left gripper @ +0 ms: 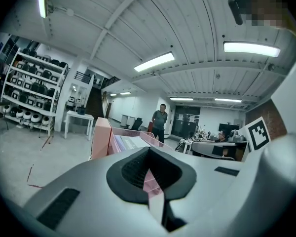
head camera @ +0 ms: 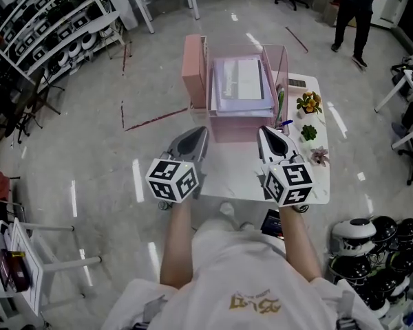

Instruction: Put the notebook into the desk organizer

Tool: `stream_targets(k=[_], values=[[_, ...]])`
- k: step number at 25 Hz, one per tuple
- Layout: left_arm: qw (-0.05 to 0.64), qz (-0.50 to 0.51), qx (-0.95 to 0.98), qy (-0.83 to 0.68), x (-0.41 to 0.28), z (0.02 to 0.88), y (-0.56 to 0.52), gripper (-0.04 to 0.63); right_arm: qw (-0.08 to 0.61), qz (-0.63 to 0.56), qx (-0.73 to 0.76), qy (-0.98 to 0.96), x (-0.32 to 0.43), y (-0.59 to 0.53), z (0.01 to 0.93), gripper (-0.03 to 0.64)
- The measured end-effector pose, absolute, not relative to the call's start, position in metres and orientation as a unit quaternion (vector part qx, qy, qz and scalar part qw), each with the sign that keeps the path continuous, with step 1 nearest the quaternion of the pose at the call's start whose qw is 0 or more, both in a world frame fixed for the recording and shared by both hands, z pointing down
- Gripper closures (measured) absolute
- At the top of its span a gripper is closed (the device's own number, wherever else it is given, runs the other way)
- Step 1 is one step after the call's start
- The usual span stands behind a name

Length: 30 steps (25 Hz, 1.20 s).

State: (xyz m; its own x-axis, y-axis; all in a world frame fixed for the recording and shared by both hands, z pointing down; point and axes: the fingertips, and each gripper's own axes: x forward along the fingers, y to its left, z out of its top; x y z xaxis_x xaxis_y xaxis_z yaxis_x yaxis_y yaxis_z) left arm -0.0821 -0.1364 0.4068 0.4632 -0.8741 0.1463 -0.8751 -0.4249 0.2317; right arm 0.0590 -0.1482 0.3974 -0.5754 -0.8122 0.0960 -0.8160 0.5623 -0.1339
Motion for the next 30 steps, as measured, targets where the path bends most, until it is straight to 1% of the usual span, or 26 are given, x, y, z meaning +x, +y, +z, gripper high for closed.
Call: stream_targets(k=[30], values=[[0.141,0.007,0.842,-0.522,-0.075,0.408,-0.118,0.58,0.012,0.08,0.464,-0.882,0.076,-0.129,0.392,0.606]])
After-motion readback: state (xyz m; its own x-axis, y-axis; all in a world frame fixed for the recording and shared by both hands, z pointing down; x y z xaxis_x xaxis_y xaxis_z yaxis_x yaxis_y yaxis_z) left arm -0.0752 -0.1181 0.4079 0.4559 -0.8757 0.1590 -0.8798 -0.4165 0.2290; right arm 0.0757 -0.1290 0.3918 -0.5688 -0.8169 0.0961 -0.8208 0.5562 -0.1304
